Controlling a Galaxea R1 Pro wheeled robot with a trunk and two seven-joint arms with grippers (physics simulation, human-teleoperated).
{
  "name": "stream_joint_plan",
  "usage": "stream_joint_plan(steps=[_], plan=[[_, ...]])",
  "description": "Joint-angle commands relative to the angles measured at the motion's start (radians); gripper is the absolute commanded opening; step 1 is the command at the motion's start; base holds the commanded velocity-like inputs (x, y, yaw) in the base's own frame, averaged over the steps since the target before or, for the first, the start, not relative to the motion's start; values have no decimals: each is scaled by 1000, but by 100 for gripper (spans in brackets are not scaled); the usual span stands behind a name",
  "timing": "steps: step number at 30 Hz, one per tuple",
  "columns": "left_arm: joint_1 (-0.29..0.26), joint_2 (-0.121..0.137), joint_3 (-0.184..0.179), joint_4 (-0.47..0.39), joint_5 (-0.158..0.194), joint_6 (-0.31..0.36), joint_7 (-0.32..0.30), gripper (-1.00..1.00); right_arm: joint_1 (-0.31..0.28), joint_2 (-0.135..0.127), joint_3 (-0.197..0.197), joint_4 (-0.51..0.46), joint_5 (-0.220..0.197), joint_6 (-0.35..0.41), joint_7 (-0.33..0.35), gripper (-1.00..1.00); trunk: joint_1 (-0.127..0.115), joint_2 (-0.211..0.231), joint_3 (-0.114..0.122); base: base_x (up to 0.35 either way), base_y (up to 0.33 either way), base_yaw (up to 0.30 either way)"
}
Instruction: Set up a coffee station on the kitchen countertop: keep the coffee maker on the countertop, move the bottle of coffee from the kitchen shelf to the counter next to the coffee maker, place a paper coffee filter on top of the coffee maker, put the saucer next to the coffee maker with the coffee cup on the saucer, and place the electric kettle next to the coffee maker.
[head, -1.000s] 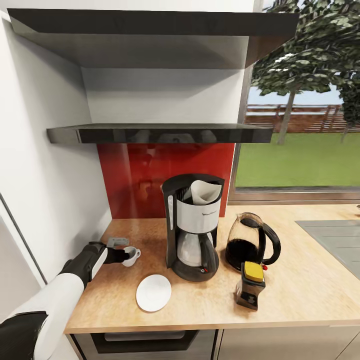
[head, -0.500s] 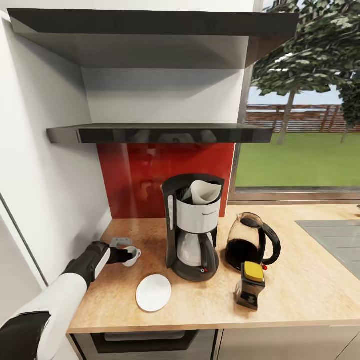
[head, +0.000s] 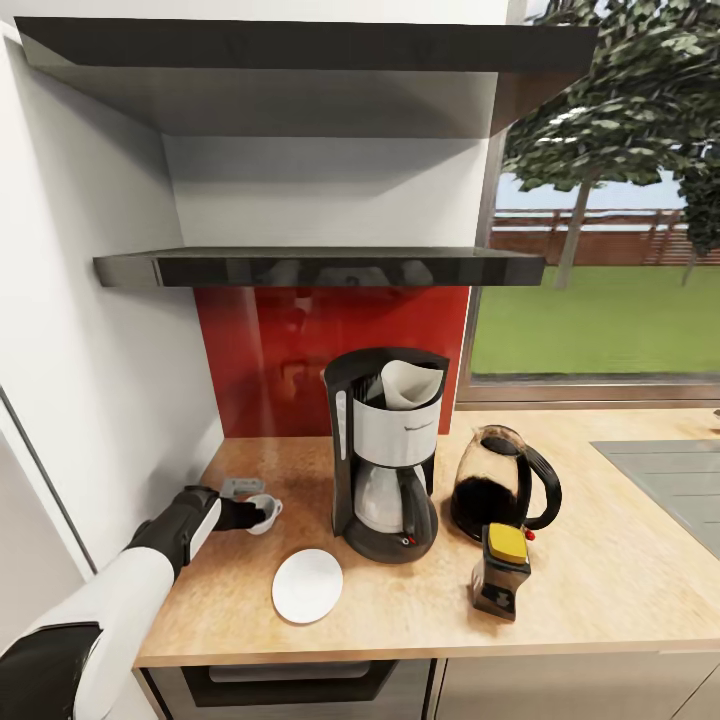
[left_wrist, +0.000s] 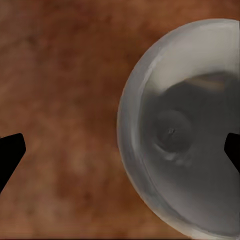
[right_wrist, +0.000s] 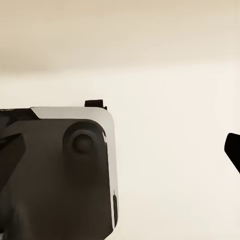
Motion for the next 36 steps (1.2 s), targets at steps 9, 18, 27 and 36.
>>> stream_joint_plan(steps=[9, 18, 27, 36], plan=[[1, -1, 6, 4, -9, 4, -6, -100, 0, 0, 8, 1, -10, -3, 2, 100, 0, -1, -1, 0, 0, 0], [0, -1, 6, 4, -9, 4, -6, -100, 0, 0, 8, 1, -10, -3, 2, 100, 0, -1, -1, 0, 0, 0], [0, 1, 6, 4, -1, 4, -5, -100, 0, 0, 8, 1, -10, -3, 2, 100, 0, -1, -1, 0, 0, 0], [0, 1, 7, -6, 22, 4, -5, -100, 0, 0, 8, 1, -10, -3, 2, 100, 0, -1, -1, 0, 0, 0]])
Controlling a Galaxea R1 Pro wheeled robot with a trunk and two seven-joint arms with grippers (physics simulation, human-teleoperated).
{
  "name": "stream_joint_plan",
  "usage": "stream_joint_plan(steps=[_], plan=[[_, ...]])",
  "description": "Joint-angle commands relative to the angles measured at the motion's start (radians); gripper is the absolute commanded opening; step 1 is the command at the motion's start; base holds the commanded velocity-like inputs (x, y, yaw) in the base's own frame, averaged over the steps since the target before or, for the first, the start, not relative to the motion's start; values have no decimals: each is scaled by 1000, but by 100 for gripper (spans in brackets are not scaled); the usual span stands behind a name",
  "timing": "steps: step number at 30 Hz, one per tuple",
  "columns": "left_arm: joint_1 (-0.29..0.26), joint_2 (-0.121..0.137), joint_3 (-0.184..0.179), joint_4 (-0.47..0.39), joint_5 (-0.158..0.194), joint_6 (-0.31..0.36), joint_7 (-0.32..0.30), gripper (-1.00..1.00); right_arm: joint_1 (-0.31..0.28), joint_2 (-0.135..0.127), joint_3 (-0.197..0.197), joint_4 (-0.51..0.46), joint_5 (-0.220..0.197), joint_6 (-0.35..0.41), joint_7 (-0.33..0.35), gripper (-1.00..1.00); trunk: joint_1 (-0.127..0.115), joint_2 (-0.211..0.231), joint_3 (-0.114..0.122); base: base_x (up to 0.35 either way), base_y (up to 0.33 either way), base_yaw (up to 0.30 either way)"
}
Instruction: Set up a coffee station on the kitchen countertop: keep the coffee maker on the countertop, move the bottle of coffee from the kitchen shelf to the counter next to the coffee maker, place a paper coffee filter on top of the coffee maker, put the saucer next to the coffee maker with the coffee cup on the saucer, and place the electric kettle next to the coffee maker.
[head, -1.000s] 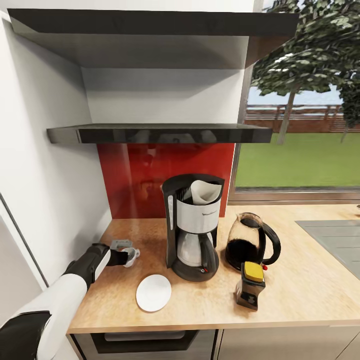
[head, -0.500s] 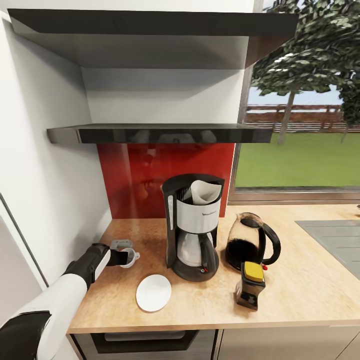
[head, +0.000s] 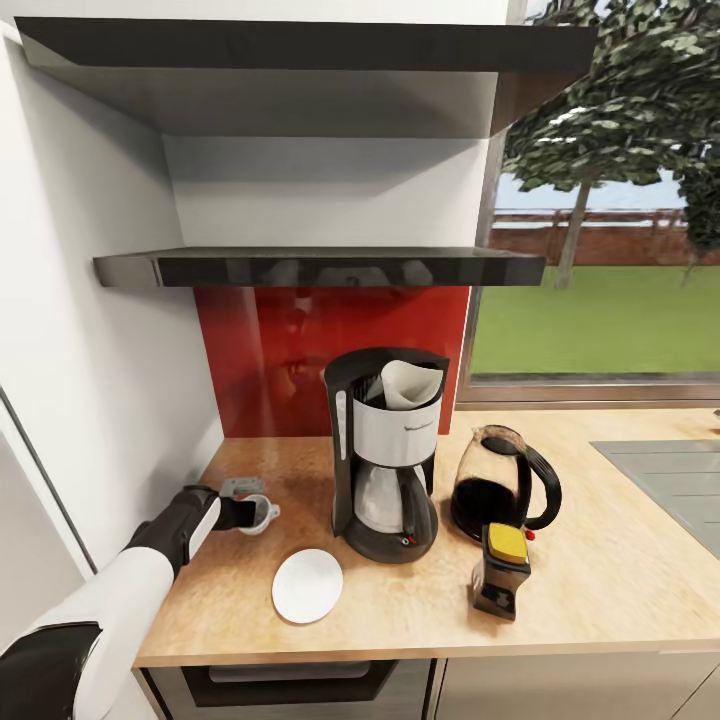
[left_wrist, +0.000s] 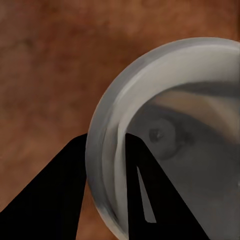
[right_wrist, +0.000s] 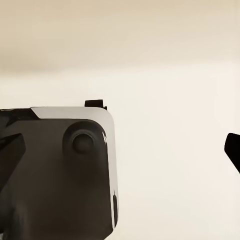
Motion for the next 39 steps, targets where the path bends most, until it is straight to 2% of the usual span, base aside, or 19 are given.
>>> stream_joint_plan(steps=[1, 11, 18, 22, 31, 36, 39], plan=[[0, 0, 5, -3, -5, 6, -6, -100, 0, 0, 8, 1, -10, -3, 2, 100, 0, -1, -1, 0, 0, 0], [-14, 6, -3, -8, -6, 36, -15, -100, 0, 9, 9, -4, -11, -4, 4, 100, 0, -1, -1, 0, 0, 0], [-18, 11, -15, -38, -17, 112, -89, -100, 0, 10, 8, -9, -14, -5, 5, 100, 0, -1, -1, 0, 0, 0], [-17, 22, -24, -57, -30, 120, -117, -100, 0, 11, 5, -10, -16, -7, 4, 100, 0, -1, -1, 0, 0, 0], [-17, 24, -30, -62, -35, 121, -124, -100, 0, 9, 1, -10, -18, -7, 2, 100, 0, -1, -1, -64, -52, 0], [-15, 23, -68, -62, -33, 123, -125, -100, 0, 9, 0, -10, -18, -8, 2, 100, 0, -1, -1, -200, -184, 0], [-14, 21, -79, -62, -33, 123, -125, -100, 0, 9, 0, -10, -18, -8, 2, 100, 0, -1, -1, -206, -204, 0]])
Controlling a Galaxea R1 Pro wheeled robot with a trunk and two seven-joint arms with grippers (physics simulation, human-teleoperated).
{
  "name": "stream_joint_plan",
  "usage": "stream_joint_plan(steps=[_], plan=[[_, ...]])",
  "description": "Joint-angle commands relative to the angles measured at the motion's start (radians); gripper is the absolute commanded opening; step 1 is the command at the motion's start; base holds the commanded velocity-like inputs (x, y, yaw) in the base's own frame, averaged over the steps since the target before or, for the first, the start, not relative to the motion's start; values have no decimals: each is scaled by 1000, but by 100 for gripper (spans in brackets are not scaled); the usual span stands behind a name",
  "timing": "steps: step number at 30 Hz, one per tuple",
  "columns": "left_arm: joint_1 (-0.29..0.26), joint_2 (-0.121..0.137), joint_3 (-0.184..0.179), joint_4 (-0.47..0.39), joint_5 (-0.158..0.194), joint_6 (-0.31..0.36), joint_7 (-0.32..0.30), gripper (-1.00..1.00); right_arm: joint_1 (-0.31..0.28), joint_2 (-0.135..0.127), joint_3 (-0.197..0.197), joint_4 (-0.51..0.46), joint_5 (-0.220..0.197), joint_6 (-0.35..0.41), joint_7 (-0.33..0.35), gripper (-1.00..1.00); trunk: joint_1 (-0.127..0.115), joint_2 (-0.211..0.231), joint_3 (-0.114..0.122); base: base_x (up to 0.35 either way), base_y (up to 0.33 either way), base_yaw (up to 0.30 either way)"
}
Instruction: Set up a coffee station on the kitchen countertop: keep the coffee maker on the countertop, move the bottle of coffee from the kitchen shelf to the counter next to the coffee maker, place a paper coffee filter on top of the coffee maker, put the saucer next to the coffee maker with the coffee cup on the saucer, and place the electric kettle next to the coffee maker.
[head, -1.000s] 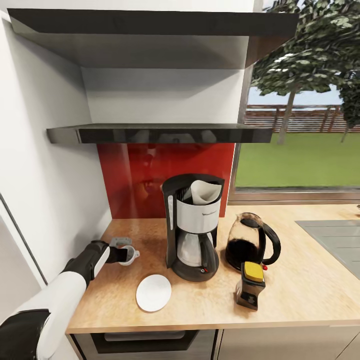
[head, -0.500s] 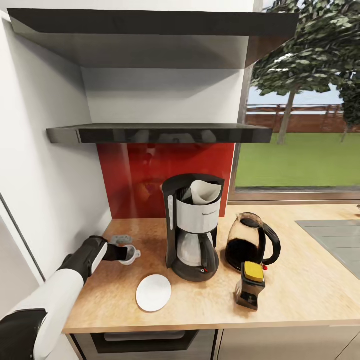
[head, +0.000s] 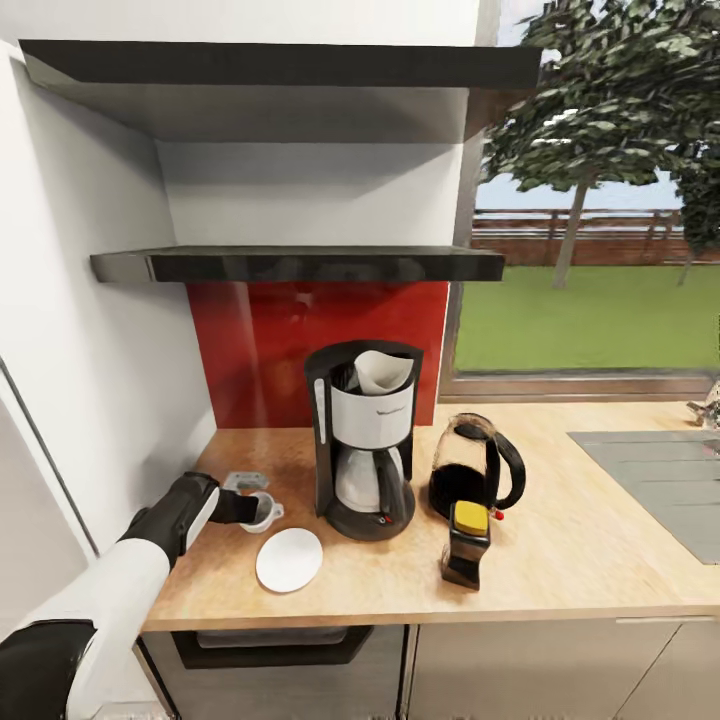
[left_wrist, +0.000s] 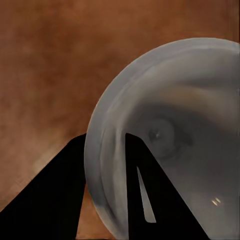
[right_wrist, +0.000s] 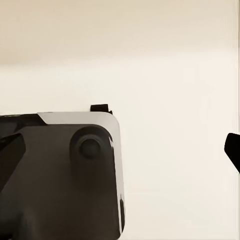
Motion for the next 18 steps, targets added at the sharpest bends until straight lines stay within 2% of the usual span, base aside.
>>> stream_joint_plan(steps=[1, 12, 18], plan=[[0, 0, -4, -1, -8, 3, -6, -100, -1, 0, 8, 1, -11, -3, 2, 100, 0, -1, -1, -204, -209, 0], [1, -1, -7, -1, -8, 3, -6, -100, 0, 0, 9, 0, -11, -3, 2, 100, 0, -1, -1, -139, -215, 0], [5, 0, -7, -1, -8, 3, -6, -100, -1, 0, 9, 1, -11, -3, 2, 100, 0, -1, -1, -12, -59, 0]])
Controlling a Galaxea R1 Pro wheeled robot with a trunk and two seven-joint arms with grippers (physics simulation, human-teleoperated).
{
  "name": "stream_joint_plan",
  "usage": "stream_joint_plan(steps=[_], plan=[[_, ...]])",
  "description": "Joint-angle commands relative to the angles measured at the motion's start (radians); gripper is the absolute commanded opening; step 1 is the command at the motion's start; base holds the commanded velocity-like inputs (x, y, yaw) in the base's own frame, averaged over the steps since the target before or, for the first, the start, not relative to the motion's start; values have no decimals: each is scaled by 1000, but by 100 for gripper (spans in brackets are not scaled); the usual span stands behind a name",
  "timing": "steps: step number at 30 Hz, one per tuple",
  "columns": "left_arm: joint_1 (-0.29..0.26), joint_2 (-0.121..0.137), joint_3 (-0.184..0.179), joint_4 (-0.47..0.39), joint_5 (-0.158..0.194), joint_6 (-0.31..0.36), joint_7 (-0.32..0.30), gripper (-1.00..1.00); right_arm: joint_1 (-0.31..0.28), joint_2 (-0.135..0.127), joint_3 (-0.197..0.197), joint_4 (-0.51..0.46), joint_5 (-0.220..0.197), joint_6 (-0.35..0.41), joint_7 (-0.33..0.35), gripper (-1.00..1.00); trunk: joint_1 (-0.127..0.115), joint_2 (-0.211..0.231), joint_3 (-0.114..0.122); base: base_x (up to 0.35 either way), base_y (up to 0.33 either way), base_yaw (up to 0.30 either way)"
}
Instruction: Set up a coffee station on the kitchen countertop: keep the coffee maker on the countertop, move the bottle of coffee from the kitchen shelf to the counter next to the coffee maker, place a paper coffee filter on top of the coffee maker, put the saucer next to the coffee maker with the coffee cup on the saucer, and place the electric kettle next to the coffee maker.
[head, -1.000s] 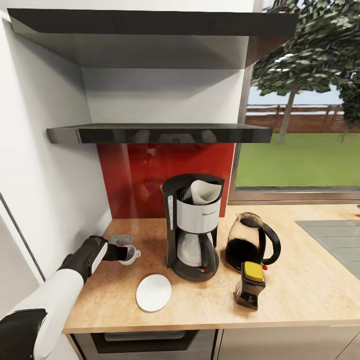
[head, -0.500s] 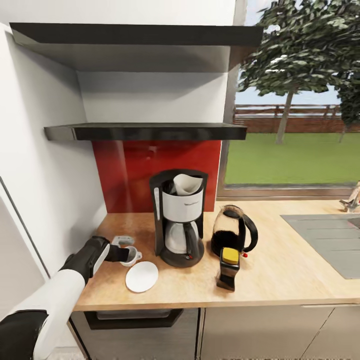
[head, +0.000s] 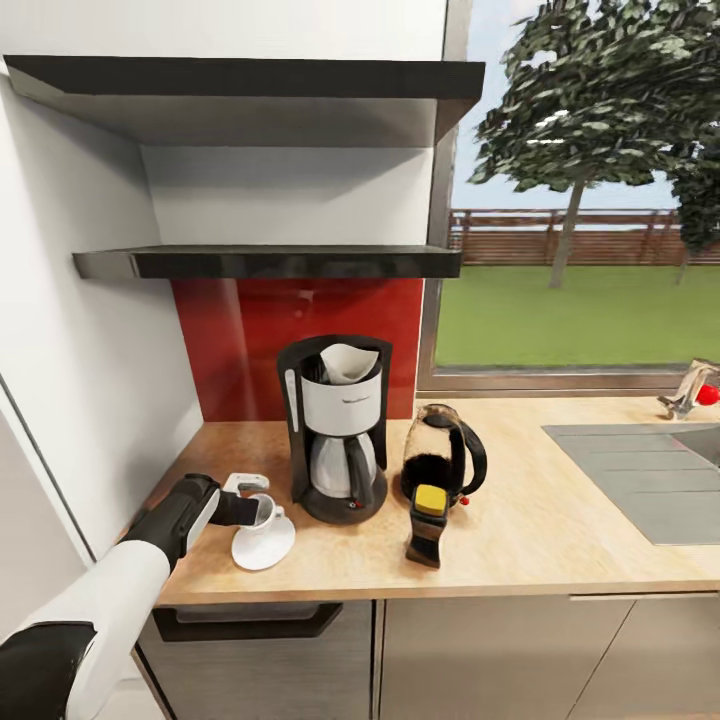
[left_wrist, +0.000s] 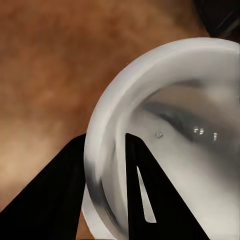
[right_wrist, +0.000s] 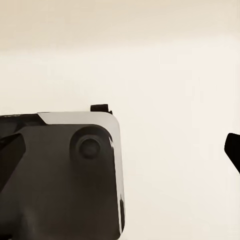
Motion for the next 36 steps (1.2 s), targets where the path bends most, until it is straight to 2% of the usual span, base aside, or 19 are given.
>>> stream_joint_plan(steps=[1, 9, 17, 36], plan=[[3, 1, -3, -1, -8, 3, -6, -100, 0, 0, 8, 1, -11, -3, 2, 100, 0, -1, -1, -1, -6, 0], [7, 2, -4, -1, -8, 3, -6, -100, 0, 0, 9, 0, -11, -3, 2, 100, 0, -1, -1, -3, -1, 0], [7, 1, -3, -1, -8, 3, -6, -100, 0, 1, 9, 0, -11, -3, 2, 100, 0, -1, -1, -163, 0, 0], [-2, -7, -2, -2, -8, 1, -5, -100, 0, 1, 12, 1, -10, -3, 2, 100, 0, -1, -1, -6, 0, 0]])
